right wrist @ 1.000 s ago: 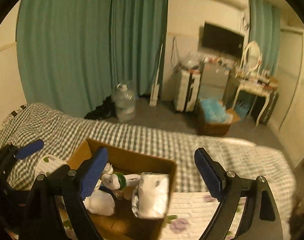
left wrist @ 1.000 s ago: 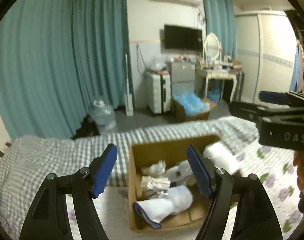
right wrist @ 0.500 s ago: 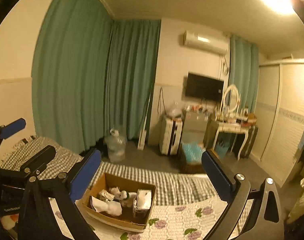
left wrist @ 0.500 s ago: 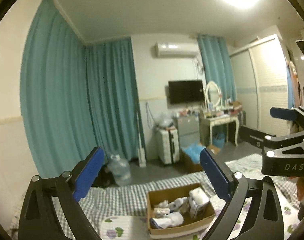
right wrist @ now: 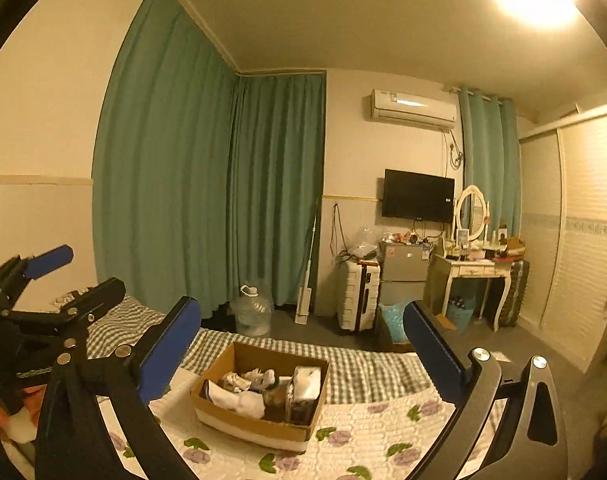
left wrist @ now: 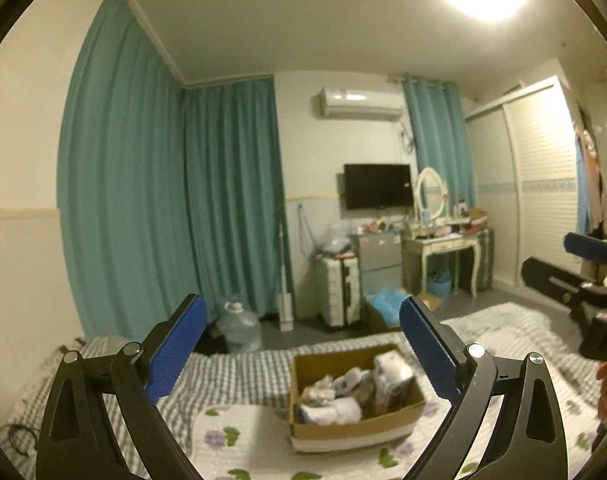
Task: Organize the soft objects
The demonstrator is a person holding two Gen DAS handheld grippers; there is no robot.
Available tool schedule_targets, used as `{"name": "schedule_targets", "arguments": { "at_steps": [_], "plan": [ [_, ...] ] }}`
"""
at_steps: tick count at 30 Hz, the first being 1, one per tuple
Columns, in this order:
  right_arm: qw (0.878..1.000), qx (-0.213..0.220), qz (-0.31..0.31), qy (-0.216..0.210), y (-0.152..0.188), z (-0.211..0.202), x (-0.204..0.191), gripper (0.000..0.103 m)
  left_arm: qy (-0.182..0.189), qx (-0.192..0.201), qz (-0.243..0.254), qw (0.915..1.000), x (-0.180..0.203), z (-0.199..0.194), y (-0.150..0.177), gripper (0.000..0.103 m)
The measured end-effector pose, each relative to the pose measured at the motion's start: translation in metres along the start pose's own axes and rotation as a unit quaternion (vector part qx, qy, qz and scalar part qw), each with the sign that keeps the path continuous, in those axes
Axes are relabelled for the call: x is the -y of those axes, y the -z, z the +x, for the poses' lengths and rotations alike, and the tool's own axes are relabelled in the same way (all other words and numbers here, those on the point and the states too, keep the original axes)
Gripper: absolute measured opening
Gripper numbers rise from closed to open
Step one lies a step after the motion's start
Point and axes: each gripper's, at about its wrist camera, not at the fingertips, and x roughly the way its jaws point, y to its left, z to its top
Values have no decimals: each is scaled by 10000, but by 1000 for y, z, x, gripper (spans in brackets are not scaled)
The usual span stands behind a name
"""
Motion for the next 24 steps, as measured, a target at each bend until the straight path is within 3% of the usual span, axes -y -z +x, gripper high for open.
{"name": "schedule_targets", "arguments": {
  "at_steps": [6, 13, 19, 24],
  "plan": [
    [9983, -478, 324, -96, 54, 37, 5, 102, -161, -545, -50, 9984, -1, 25, 49, 99],
    [9948, -869, 524, -35, 124, 65, 2, 102, -251, -907, -318, 9951, -4, 32, 108, 99],
    [9921, -1203, 359, -9, 154, 79, -6, 102, -248, -1171, -331, 9923, -4, 40, 136, 99],
    [9909, -1295, 372, 2, 156, 81, -6, 102, -273, -1181, -415, 9918, -8, 38, 139, 99]
  ]
}}
